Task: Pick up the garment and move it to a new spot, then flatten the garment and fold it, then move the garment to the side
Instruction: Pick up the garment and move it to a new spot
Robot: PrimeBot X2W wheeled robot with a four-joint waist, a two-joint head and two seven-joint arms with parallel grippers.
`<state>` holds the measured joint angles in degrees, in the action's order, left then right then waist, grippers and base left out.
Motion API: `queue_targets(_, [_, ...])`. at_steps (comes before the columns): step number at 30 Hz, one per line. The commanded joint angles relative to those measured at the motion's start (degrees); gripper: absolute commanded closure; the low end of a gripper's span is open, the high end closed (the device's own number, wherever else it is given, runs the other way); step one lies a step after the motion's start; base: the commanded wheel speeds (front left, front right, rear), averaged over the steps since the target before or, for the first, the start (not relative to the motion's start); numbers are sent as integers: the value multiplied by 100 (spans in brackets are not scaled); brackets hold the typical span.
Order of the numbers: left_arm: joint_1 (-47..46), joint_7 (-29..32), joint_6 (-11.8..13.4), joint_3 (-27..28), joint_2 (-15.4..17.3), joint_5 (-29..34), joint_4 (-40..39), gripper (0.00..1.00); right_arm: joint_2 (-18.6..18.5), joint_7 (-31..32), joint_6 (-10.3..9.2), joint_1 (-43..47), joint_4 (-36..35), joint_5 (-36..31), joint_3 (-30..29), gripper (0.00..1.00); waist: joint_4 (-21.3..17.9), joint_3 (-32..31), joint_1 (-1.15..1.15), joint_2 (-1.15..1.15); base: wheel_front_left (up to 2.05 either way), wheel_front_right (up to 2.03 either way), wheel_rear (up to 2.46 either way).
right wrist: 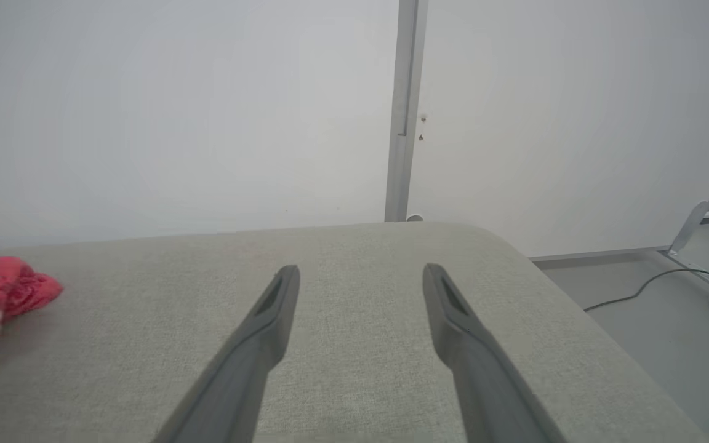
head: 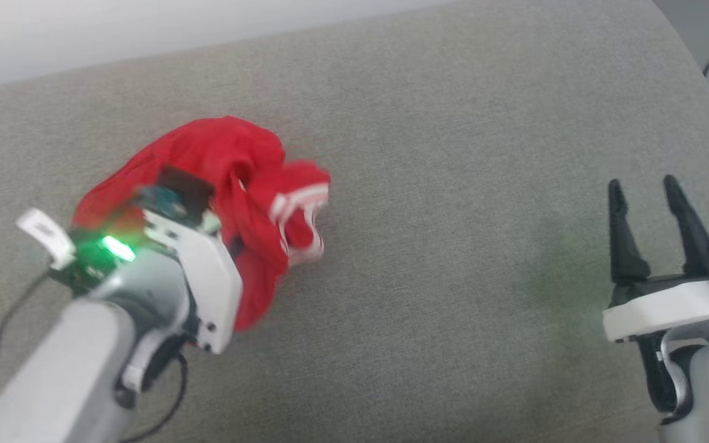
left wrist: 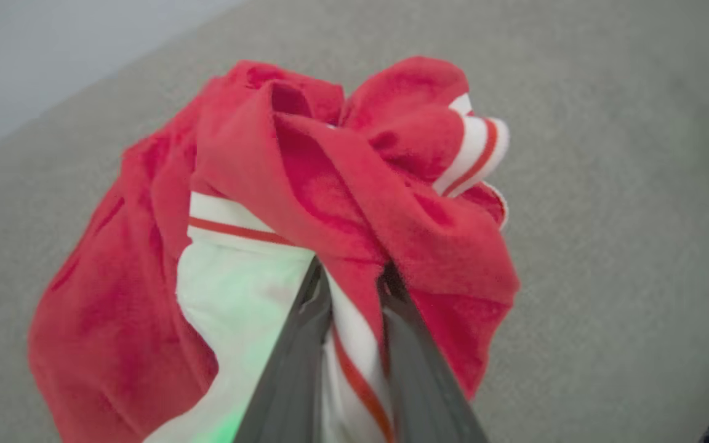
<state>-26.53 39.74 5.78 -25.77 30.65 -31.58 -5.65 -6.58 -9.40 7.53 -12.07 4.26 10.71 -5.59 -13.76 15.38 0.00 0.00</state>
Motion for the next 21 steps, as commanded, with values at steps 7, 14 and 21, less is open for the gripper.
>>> queue_targets(7, [223, -154, -175, -484, -405, 53, 1248, 100, -4, -138, -8, -183, 224, 52, 209, 0, -50, 56, 0, 0, 0, 0, 0])
queue_targets(14, [156, -328, -429, -760, -659, 60, 2041, 81, -44, -170, -8, -229, 337, 43, 255, 0, 44, -26, 0, 0, 0, 0, 0])
queue_targets(21, [-58, -898, -660, -525, -748, -158, 1865, 0, -170, -133, -8, -123, 397, 45, 265, 0, 291, -372, 0, 0, 0, 0, 0])
